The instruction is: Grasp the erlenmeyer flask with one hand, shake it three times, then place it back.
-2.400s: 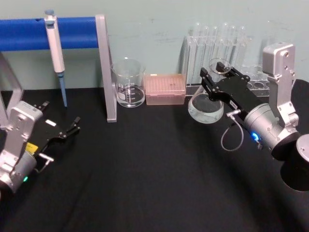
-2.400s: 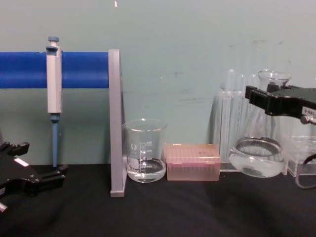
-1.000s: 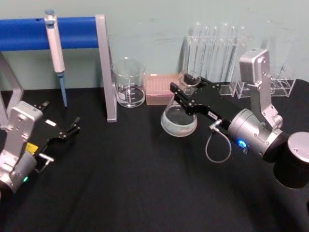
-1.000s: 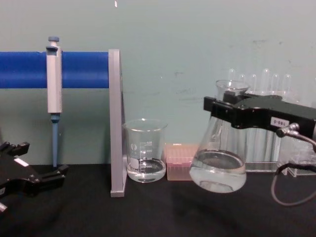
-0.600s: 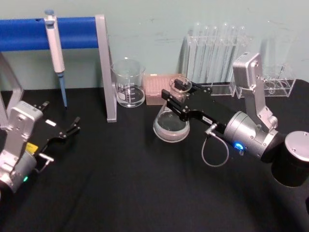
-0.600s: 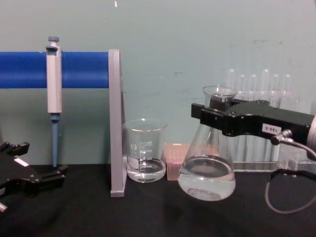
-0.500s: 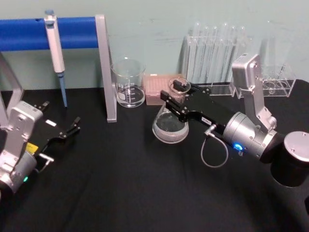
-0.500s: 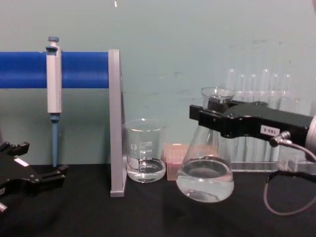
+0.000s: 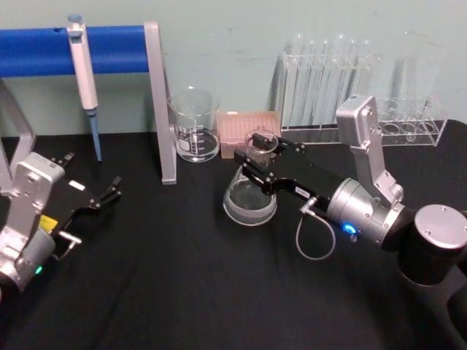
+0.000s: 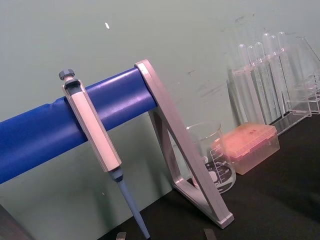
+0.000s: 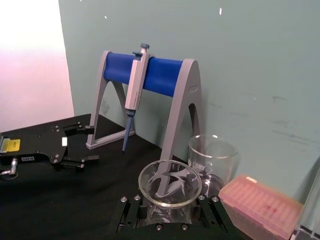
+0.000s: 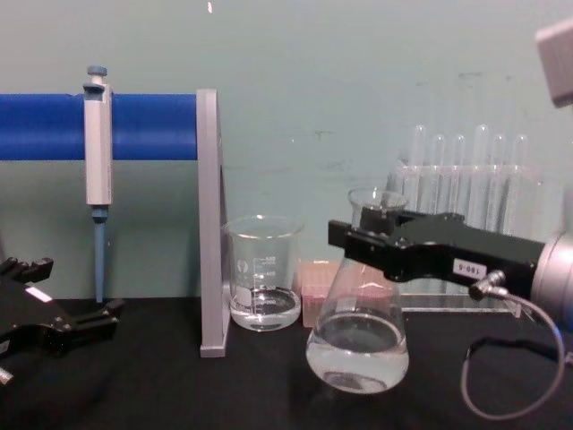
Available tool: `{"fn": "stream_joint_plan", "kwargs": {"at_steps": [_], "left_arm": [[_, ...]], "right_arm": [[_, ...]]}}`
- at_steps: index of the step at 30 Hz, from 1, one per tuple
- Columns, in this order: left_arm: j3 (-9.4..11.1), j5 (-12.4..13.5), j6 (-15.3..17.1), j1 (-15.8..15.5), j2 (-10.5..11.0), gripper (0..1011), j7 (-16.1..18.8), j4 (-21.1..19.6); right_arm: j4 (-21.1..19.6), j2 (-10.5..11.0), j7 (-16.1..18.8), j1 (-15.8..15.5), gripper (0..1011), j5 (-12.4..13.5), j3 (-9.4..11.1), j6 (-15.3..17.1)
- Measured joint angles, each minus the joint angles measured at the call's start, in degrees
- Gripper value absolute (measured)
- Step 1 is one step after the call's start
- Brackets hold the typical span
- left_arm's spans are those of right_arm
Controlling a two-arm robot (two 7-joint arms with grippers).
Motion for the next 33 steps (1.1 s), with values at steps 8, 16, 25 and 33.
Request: {"fn": "stream_joint_plan", "kwargs": {"at_steps": [8,16,25,33], "left_arm": [[0.0,0.0,0.0,0.0,0.0,1001,0.0,0.0],[0.0,0.0,0.0,0.0,0.0,1001,0.0,0.0],[0.0,0.0,0.0,0.0,0.0,1001,0.0,0.0],[0.0,0.0,0.0,0.0,0.0,1001,0.0,0.0]], "right_arm": [[3.1,-0.9,0.6,1.2,449,-0.2,-1.1,-0.6],[6.0,-1.8,1.0,2.3,449,-0.8,-2.1,-1.1],[8.6,-2.6,1.6,3.3,449,-1.5,-2.9,-1.5],[9.8,-3.0,1.8,3.9,449,-2.1,-3.4,-1.5]]}}
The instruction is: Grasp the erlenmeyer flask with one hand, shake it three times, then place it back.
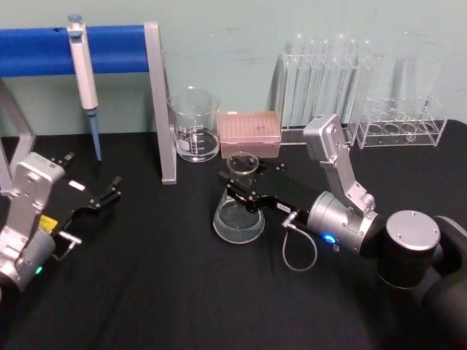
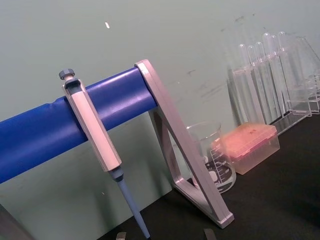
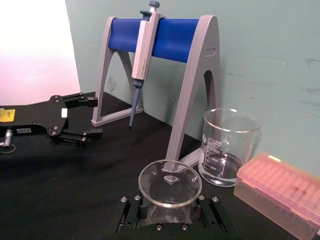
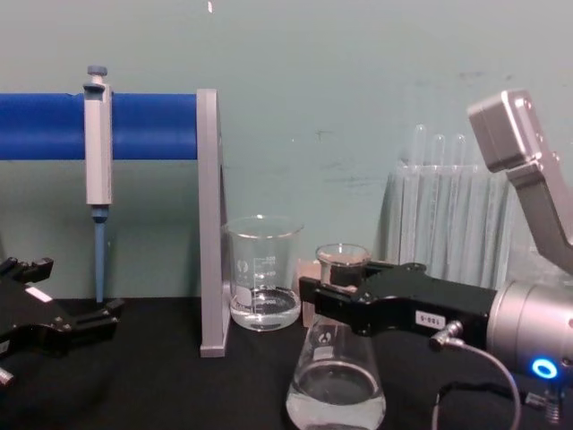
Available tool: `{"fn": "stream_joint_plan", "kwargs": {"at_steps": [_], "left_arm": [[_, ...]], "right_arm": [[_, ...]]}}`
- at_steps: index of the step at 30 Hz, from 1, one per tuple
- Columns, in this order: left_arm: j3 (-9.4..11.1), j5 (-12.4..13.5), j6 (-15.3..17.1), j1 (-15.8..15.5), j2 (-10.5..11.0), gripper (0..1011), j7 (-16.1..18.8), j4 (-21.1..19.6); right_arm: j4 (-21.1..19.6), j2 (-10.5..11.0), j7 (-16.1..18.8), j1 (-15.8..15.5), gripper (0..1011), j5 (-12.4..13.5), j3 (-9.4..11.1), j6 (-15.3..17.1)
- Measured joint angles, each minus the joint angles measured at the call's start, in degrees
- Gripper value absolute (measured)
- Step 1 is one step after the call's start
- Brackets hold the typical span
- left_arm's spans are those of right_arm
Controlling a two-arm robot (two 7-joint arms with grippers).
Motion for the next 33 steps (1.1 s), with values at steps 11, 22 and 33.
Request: {"fn": "stream_joint_plan", "kwargs": {"at_steps": [11,22,33], "left_arm": [[0.0,0.0,0.0,0.0,0.0,1001,0.0,0.0],[0.0,0.0,0.0,0.0,0.0,1001,0.0,0.0],[0.0,0.0,0.0,0.0,0.0,1001,0.0,0.0]], "right_arm": [[0.9,-0.3,0.1,0.5,449,-0.6,-0.3,0.3],[1.6,-0.5,0.3,0.9,449,-0.9,-0.5,0.8],[1.6,-0.4,0.3,1.0,449,-1.0,-0.6,1.0]]}}
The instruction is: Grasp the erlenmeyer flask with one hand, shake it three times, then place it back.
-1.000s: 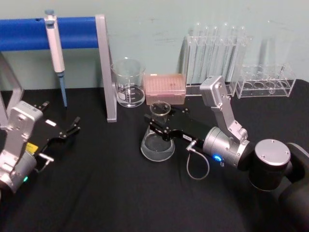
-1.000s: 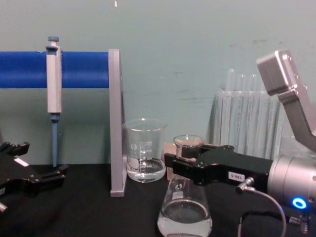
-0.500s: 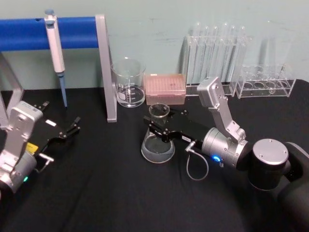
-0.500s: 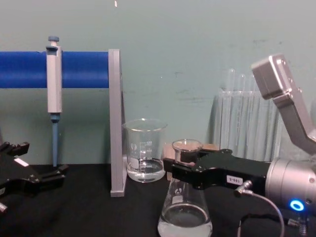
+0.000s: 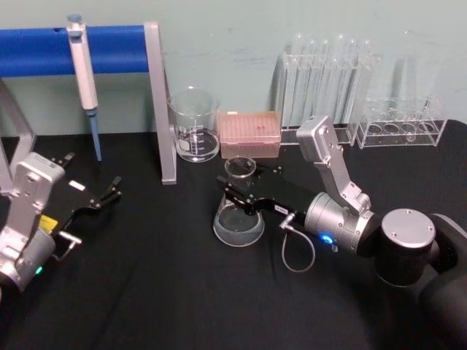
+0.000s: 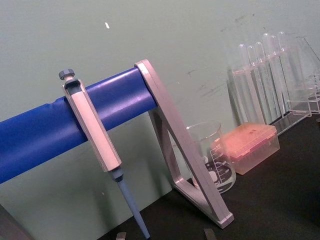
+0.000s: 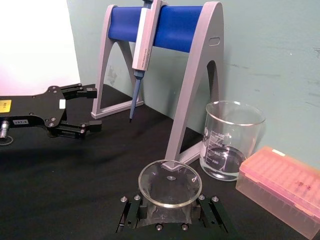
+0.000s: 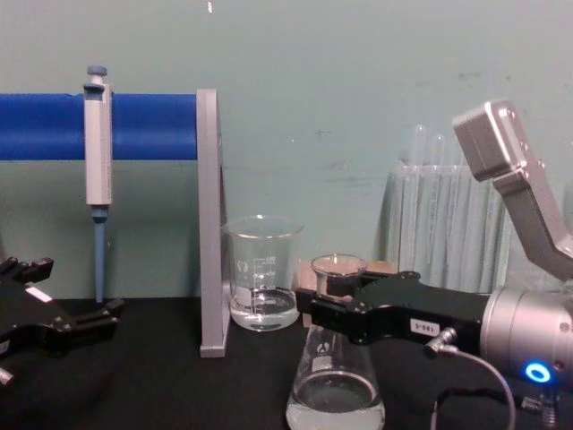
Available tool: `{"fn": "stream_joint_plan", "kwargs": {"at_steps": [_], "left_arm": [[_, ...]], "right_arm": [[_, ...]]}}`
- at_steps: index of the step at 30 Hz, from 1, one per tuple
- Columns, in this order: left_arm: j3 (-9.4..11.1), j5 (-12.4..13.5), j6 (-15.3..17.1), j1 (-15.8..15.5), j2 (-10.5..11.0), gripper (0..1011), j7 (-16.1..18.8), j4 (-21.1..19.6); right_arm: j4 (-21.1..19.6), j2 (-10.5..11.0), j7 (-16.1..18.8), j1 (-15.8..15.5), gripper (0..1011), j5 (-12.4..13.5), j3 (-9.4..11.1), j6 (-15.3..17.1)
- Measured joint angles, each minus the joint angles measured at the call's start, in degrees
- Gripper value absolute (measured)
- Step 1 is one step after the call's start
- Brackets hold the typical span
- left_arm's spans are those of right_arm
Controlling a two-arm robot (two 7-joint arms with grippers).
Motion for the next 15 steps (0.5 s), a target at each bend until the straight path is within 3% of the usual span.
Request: {"fn": "stream_joint_plan", "kwargs": {"at_steps": [7,15], "left_arm": [[0.0,0.0,0.0,0.0,0.0,1001,0.0,0.0],[0.0,0.0,0.0,0.0,0.0,1001,0.0,0.0]], "right_arm": [[0.0,0.0,0.0,0.0,460,0.0,0.0,0.0],[-0.1,0.0,0.0,0.0,728,0.0,0.1,0.0]]}}
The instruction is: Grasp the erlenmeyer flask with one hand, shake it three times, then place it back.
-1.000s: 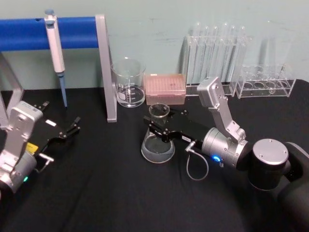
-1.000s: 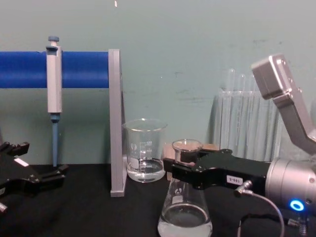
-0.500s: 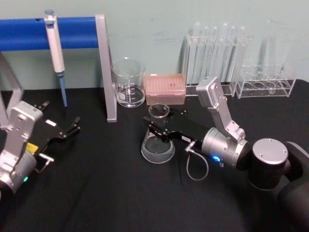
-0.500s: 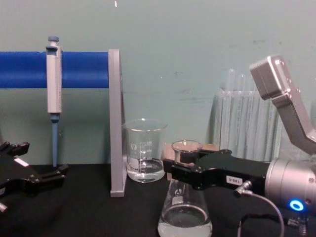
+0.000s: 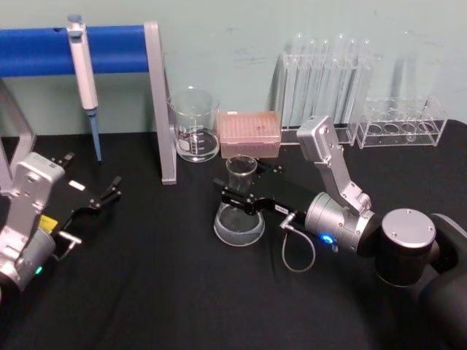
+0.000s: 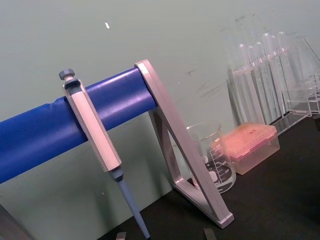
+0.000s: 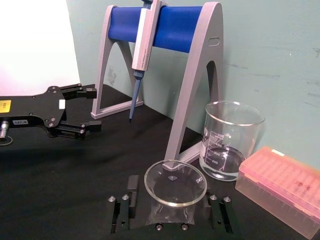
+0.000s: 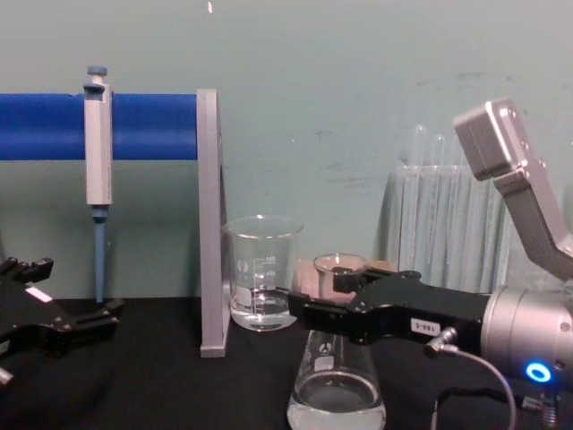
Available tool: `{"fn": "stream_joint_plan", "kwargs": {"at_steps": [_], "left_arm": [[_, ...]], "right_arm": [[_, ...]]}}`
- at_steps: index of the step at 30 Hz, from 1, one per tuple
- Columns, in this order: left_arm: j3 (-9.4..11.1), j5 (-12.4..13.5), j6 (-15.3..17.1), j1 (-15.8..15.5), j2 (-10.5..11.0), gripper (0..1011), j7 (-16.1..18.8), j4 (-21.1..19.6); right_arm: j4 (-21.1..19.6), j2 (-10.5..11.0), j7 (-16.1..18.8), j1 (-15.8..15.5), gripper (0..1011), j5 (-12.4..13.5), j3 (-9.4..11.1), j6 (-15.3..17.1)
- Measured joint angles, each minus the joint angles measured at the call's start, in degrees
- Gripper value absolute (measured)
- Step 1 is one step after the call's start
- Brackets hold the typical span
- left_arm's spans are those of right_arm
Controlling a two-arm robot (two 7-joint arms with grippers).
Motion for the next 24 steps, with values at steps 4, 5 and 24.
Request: {"fn": "stream_joint_plan", "kwargs": {"at_steps": [4,5,24], "left_arm": [[0.0,0.0,0.0,0.0,0.0,1001,0.0,0.0],[0.0,0.0,0.0,0.0,0.0,1001,0.0,0.0],[0.0,0.0,0.0,0.0,0.0,1001,0.0,0.0]], "right_arm": [[0.0,0.0,0.0,0.0,840,0.0,0.0,0.0],[0.0,0.0,0.0,0.0,861,0.0,0.0,0.0],[-1.2,1.0,1.2,-0.8,1000,1.1,0.5,0.0]]}}
